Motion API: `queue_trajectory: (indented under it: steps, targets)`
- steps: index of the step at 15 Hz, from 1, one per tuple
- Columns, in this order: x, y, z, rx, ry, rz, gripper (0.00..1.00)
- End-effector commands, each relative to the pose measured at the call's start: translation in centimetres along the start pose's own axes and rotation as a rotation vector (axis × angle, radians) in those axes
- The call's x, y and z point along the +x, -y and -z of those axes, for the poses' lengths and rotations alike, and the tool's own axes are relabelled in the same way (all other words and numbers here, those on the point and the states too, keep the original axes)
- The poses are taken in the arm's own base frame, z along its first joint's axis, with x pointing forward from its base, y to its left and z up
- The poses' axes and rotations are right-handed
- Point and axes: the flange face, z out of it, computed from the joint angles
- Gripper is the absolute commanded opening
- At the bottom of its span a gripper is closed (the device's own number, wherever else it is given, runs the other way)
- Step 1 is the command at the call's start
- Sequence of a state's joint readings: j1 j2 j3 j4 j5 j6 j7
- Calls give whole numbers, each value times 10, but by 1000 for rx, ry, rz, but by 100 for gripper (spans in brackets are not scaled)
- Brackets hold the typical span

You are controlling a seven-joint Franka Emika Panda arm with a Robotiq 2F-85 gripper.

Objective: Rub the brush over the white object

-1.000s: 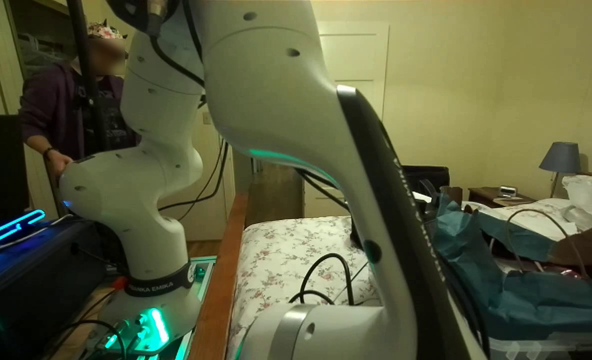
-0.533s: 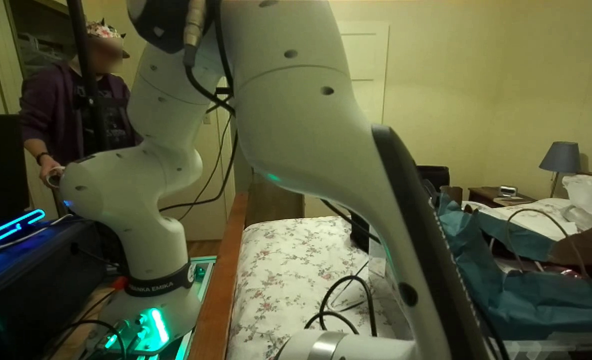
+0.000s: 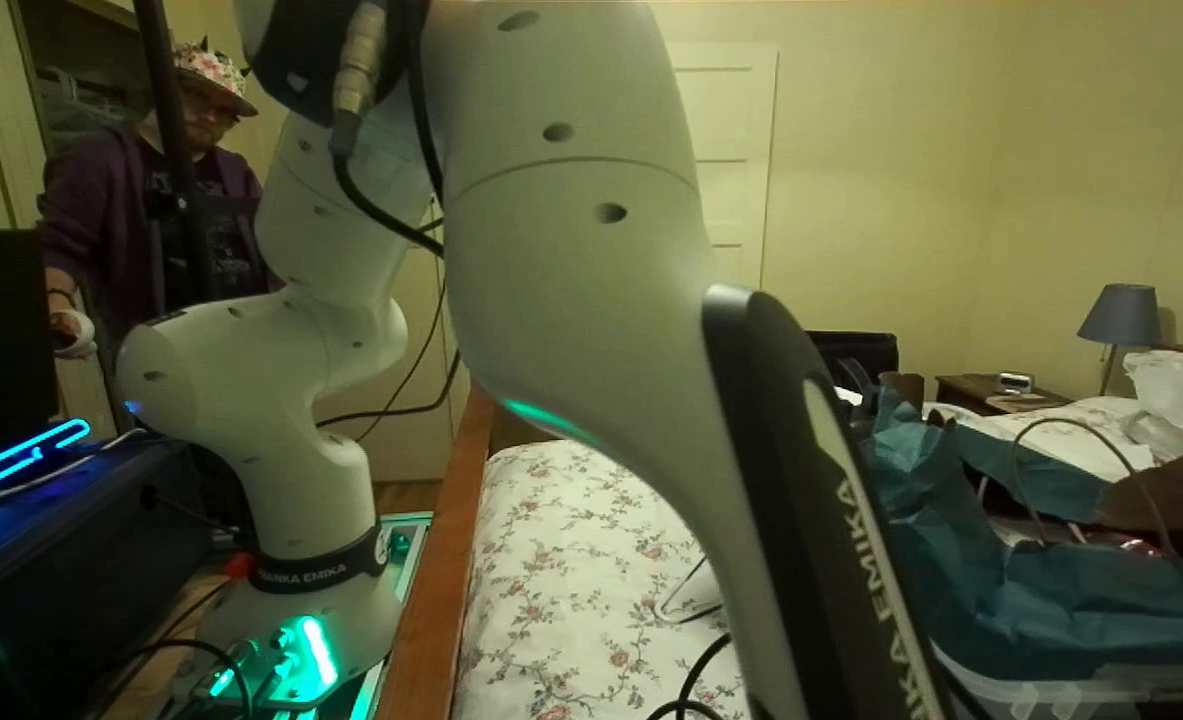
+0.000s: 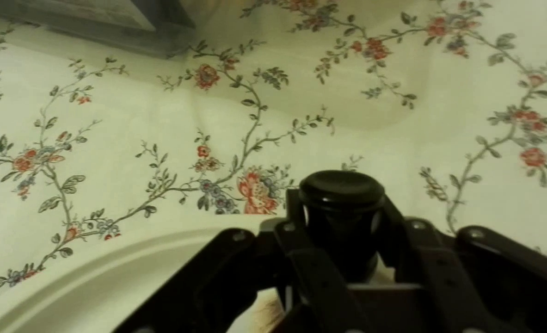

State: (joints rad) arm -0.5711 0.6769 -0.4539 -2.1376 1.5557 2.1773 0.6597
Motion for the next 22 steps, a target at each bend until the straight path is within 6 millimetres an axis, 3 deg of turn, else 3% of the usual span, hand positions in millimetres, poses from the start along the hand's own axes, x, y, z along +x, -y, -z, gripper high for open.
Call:
queue_trajectory:
  steps: [1,6,11,14,18,22]
  targets:
    - [27,8,26,85,-27,-71,13]
    - [52,-8,55,56,-88,-64,13]
    - [51,-24,79,65,-103,-57,13]
    - [38,-39,91,15,-71,28,13]
    - [12,-54,88,-69,12,157,13]
    - [-5,-70,61,-193,91,230,13]
